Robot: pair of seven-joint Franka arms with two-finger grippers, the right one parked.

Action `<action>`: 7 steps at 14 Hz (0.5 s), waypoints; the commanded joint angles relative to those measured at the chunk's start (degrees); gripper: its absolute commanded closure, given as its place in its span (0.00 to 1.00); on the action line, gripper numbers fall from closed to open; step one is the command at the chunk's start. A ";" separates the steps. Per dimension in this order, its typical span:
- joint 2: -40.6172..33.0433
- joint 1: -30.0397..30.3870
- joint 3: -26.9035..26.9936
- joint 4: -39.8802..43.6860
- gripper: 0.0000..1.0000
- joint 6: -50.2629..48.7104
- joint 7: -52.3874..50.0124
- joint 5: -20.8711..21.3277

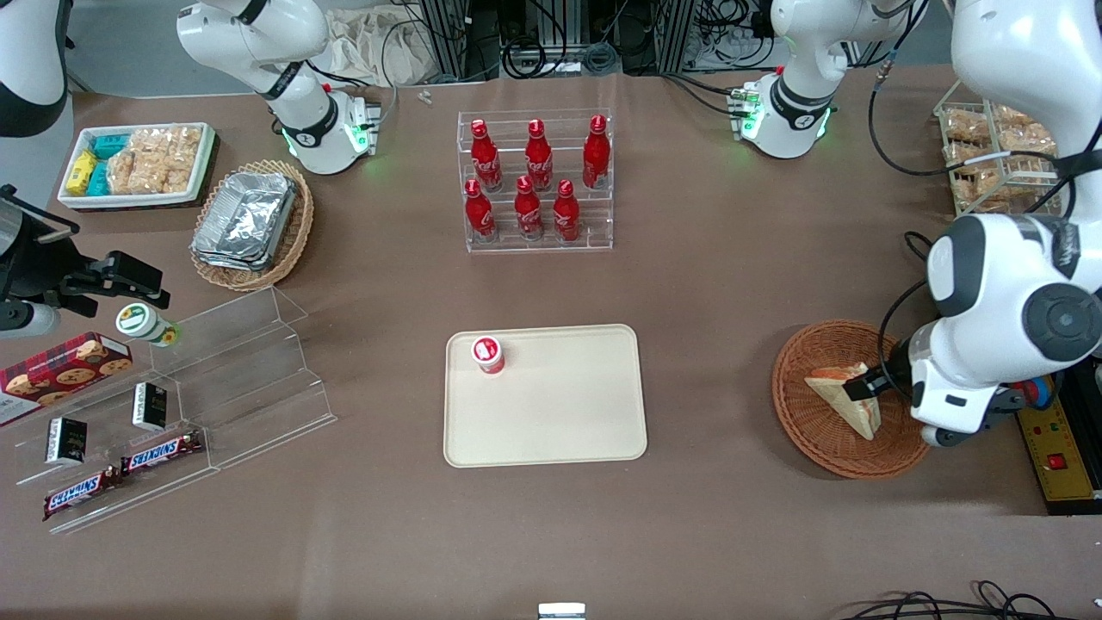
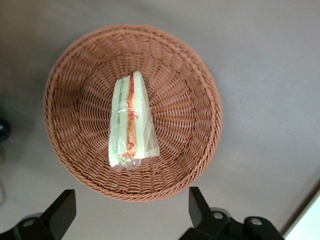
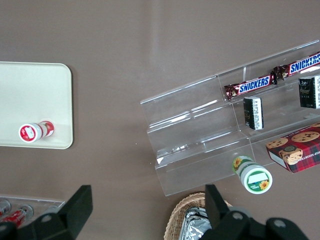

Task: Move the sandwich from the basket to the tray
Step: 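Lower the open left gripper onto the sandwich and close on it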

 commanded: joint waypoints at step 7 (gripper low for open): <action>4.29 2.95 0.64 -6.20 0.00 11.80 -13.38 0.99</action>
